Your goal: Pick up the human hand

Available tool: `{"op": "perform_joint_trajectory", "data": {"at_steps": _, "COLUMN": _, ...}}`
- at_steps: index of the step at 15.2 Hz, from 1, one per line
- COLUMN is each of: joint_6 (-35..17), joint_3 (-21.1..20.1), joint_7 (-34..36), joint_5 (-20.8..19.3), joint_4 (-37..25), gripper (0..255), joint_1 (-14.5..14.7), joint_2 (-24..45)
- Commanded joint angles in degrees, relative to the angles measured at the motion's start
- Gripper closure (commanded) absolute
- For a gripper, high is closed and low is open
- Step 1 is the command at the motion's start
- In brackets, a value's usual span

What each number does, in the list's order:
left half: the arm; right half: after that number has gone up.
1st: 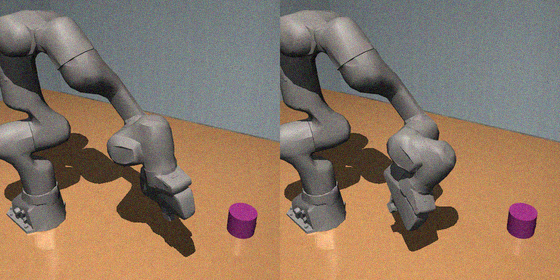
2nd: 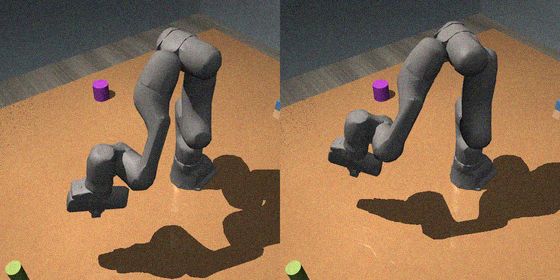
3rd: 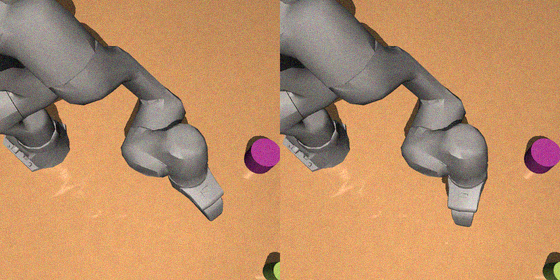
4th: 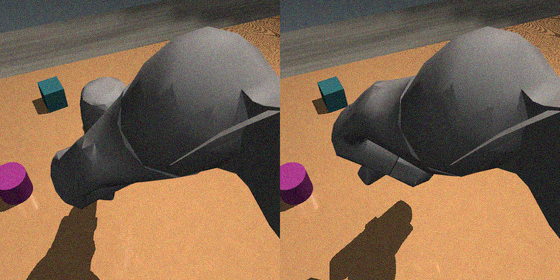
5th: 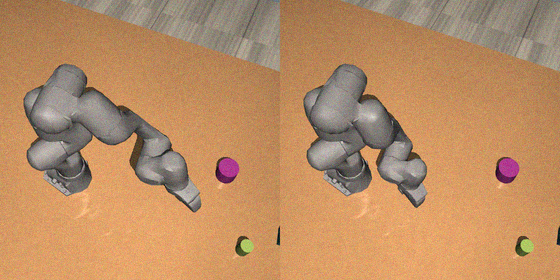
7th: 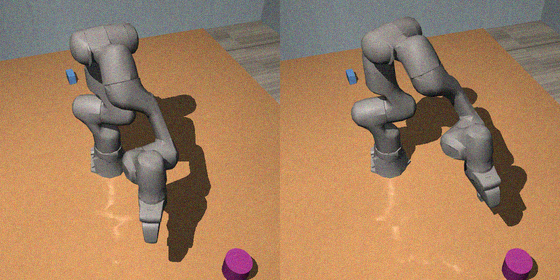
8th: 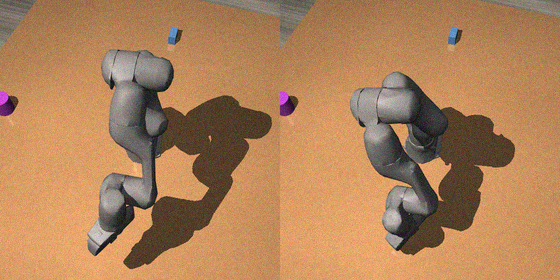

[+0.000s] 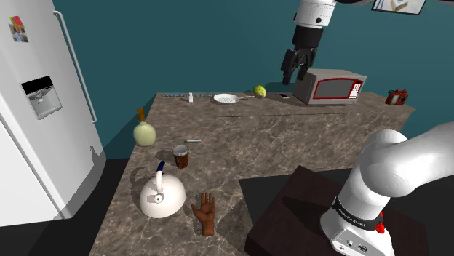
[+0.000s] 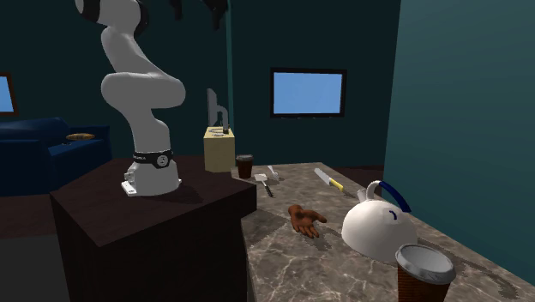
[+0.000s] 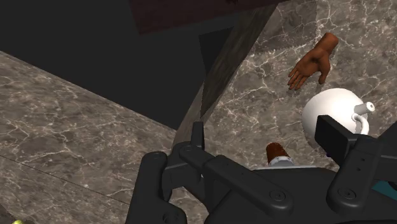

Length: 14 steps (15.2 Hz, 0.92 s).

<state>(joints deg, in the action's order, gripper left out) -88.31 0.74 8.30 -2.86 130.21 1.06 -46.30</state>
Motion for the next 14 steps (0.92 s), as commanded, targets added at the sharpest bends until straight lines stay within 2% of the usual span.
{"op": "perform_joint_trajectory", "data": {"at_steps": 1, "joint_6": 0.00, "joint_3": 0.00, "joint_7": 0.00, "joint_5": 0.00, "joint_4": 0.00, "gripper": 0, "joint_1": 0.00, "joint_2": 0.00}}
{"op": "perform_joint_trajectory", "data": {"at_steps": 8, "joint_6": -11.71, "joint_3": -5.27, "joint_7": 5.34, "joint_5": 1.93, "joint_4": 8.41, "gripper": 0, "joint_1": 1.58, "joint_2": 3.80}}
{"op": "perform_joint_trajectory", "data": {"at_steps": 14, "joint_6": -22.30, "joint_3": -9.98, "joint_7": 10.15, "joint_5": 2.92, "joint_4": 12.85, "gripper": 0, "joint_1": 2.78, "joint_2": 10.45}}
